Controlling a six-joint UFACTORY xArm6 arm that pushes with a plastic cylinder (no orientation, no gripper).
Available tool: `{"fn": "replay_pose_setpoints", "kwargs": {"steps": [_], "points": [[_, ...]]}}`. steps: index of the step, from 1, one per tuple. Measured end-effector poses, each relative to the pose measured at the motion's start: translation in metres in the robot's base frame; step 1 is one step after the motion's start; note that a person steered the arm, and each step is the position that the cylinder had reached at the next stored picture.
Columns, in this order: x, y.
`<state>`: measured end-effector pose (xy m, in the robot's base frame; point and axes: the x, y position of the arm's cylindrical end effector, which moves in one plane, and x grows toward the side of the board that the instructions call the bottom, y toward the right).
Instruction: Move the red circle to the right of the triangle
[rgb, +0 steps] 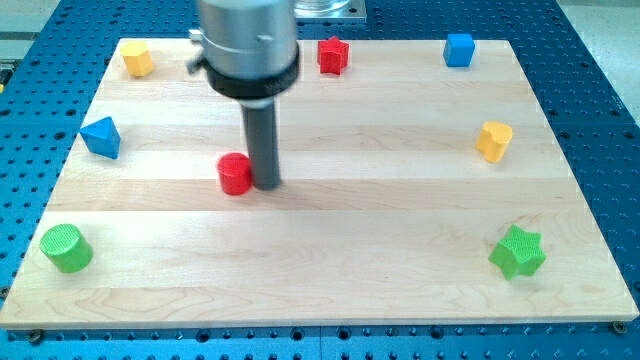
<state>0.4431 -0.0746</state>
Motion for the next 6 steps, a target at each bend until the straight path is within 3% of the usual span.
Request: {"fn": "replay_pose_setpoints", "kwargs": {"steps": [1, 4, 6], "points": [[-0.019, -0.024], [0.061, 0.013], [0.02, -0.039]]}}
